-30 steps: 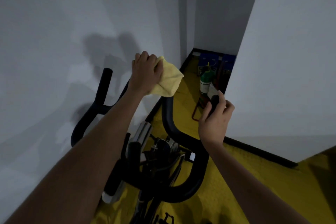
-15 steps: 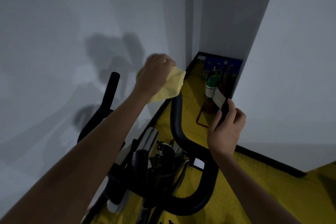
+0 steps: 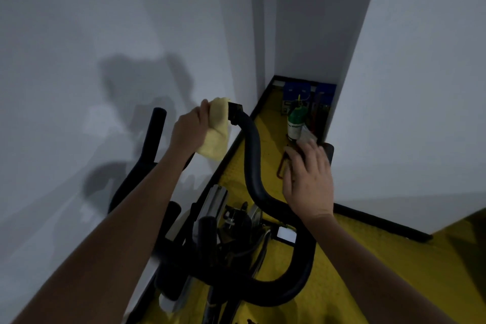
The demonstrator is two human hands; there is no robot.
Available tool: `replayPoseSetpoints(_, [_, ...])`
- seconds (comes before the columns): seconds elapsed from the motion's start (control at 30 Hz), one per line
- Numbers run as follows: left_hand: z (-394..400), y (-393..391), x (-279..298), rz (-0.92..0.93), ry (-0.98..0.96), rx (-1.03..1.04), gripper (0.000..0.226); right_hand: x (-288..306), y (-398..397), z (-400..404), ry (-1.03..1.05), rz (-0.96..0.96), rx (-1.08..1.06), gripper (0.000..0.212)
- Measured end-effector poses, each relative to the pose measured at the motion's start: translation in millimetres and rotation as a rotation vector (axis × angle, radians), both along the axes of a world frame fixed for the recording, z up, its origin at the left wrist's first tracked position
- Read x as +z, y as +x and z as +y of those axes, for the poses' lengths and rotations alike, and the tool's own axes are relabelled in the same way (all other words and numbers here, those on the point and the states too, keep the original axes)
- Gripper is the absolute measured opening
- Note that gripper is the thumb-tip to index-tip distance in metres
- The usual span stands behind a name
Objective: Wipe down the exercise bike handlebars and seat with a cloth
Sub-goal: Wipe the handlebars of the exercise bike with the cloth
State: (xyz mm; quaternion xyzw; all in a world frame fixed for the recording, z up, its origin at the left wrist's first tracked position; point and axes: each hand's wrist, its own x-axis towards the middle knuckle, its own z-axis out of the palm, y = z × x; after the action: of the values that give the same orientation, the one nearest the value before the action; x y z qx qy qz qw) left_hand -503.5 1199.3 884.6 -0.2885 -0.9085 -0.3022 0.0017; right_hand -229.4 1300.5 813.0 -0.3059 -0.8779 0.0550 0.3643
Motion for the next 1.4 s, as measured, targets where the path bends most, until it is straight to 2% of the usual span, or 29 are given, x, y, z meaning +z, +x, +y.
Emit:
replayPoseSetpoints(0.03, [-0.2, 2.6, -0.1, 0.023, -0.009, 0.006, 0.065, -5.9, -1.9, 0.4, 0.049, -0.015, 0.029, 0.033])
replayPoseSetpoints(0.13, [-5.2, 5.4, -8.3, 0.188, -0.041, -0.053, 0.046, 1.0, -4.2, -0.7, 0.011, -0.096, 0.088, 0.036])
replayPoseSetpoints(0.23, [-6.2, 9.9, -7.2, 0.081, 0.070, -0.008, 0.052, 9.5, -13.3, -8.9, -0.151, -0.049, 0.079, 0.041])
replayPoseSetpoints(0.43, [-14.4, 11.4, -12.3, 0.066, 0.047, -0.019, 0.048, 38.1, -61.4, -41.0, -0.624, 0.085, 0.237, 0.062])
replayPoseSetpoints(0.53, [-23.2, 13.1, -12.9, -0.017, 0.049, 0.013, 0.049, 26.7, -66.1, -44.4, -0.750, 0.058, 0.270, 0.065])
replayPoseSetpoints(0.6, [-33.4, 14.6, -16.1, -0.052, 0.066, 0.025, 0.037, 19.9, -65.0, -42.7, -0.802, 0.053, 0.273, 0.060])
replayPoseSetpoints(0.63, [-39.4, 13.4, -19.2, -0.133, 0.049, 0.001, 0.035, 18.9, -66.0, -41.5, -0.796, 0.048, 0.266, 0.059])
replayPoseSetpoints(0.7, [-49.2, 9.7, -25.9, -0.182, 0.052, -0.008, 0.035, 18.8, -68.1, -40.8, -0.762, 0.043, 0.253, 0.059])
replayPoseSetpoints(0.77, [-55.5, 10.0, -27.5, -0.094, 0.026, 0.041, 0.048, 19.6, -70.0, -41.6, -0.748, 0.050, 0.244, 0.060])
replayPoseSetpoints(0.83, [-64.8, 6.9, -34.3, -0.115, 0.014, 0.035, 0.061, 21.3, -69.5, -44.4, -0.747, 0.046, 0.236, 0.060])
replayPoseSetpoints(1.03, [-84.4, 1.0, -48.9, -0.035, -0.028, -0.043, 0.073, 24.4, -68.7, -48.9, -0.718, 0.021, 0.175, 0.065])
replayPoseSetpoints(1.3, [-13.1, 14.3, -6.0, -0.039, 0.007, -0.001, 0.077, 26.6, -64.8, -51.1, -0.699, -0.008, 0.115, 0.066])
replayPoseSetpoints(1.4, [10.8, 13.4, 6.3, 0.060, 0.029, -0.086, 0.070, 23.1, -64.0, -51.0, -0.682, -0.002, 0.102, 0.065])
